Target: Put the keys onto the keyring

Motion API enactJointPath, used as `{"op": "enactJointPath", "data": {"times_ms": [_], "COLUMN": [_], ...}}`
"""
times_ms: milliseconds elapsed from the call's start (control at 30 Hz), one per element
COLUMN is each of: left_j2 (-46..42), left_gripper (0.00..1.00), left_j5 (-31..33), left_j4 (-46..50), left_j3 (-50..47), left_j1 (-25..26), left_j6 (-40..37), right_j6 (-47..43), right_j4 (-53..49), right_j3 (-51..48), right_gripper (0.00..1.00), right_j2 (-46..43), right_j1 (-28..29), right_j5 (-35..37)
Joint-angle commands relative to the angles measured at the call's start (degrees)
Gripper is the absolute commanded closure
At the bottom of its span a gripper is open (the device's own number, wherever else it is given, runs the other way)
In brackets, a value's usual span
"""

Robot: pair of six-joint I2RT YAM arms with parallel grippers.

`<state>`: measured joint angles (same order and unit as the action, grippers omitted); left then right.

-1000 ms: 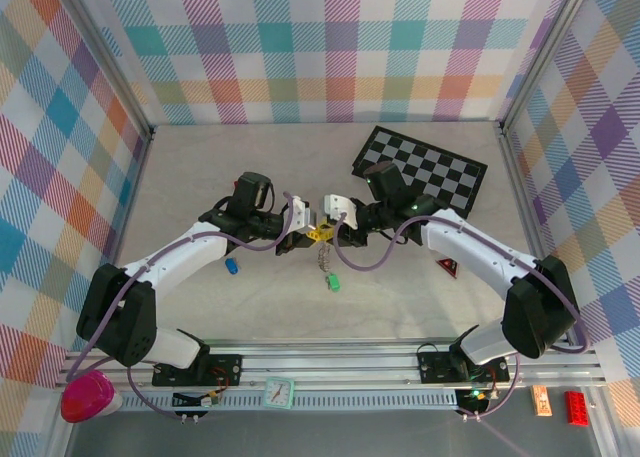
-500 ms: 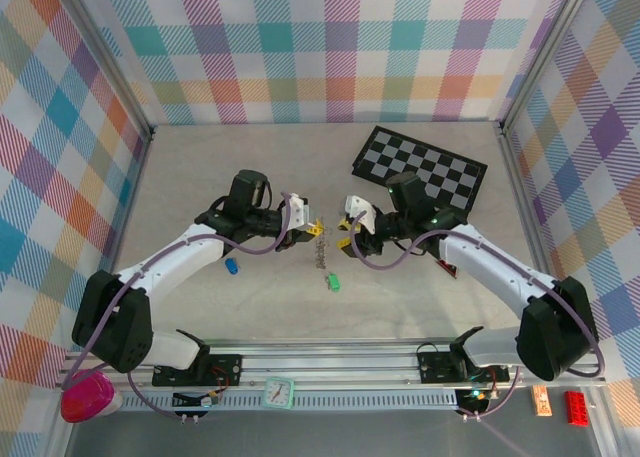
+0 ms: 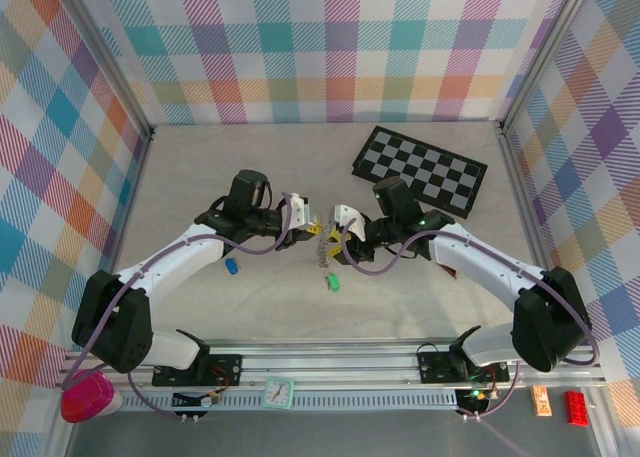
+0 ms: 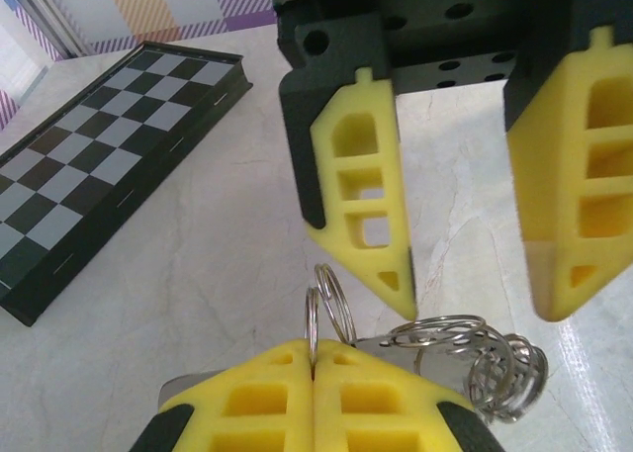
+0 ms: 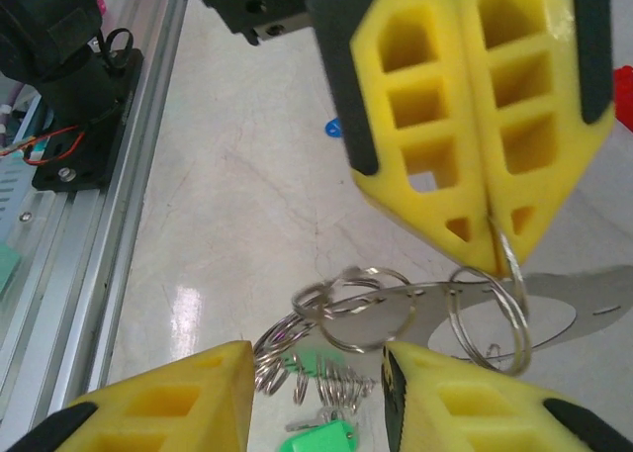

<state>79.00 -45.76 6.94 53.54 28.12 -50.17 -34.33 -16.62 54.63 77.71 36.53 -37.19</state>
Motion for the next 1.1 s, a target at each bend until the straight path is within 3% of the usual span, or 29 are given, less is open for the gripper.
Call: {"op": "enactJointPath", "data": {"times_ms": [0,200,500,1067], "left_j2": [-1.55,-2.25,-2.02,-0.58], "left_gripper": [1.00,1.00,1.00,1.00], "left_j5": [-1.13,-0.91,-0.34,3.81], "left_j4": [-2.89,-2.66,-0.43,-1.40], "left_j3": [0.10,-0.25,0.44,1.70], "left_j1": [0.97,1.06,1.85,2.11], "left_j6": [0.00,-1.04,-2.65,1.31], "right_j6": [-2.59,-1.20,-0.10,-3.14], "right_j4": [-2.23,1.06,2.38,-5.52], "right_j3": [-0.06,-1.21,2.47,2.09], "right_gripper": [0.61,0.60,0.53,0.62], "right_j2": [-2.44,-2.89,0.15,-3.43], "right_j1": [0.47,0.29,0.64,4.18], "right_j5": [-0.49,12.04,6.29,1.13]}}
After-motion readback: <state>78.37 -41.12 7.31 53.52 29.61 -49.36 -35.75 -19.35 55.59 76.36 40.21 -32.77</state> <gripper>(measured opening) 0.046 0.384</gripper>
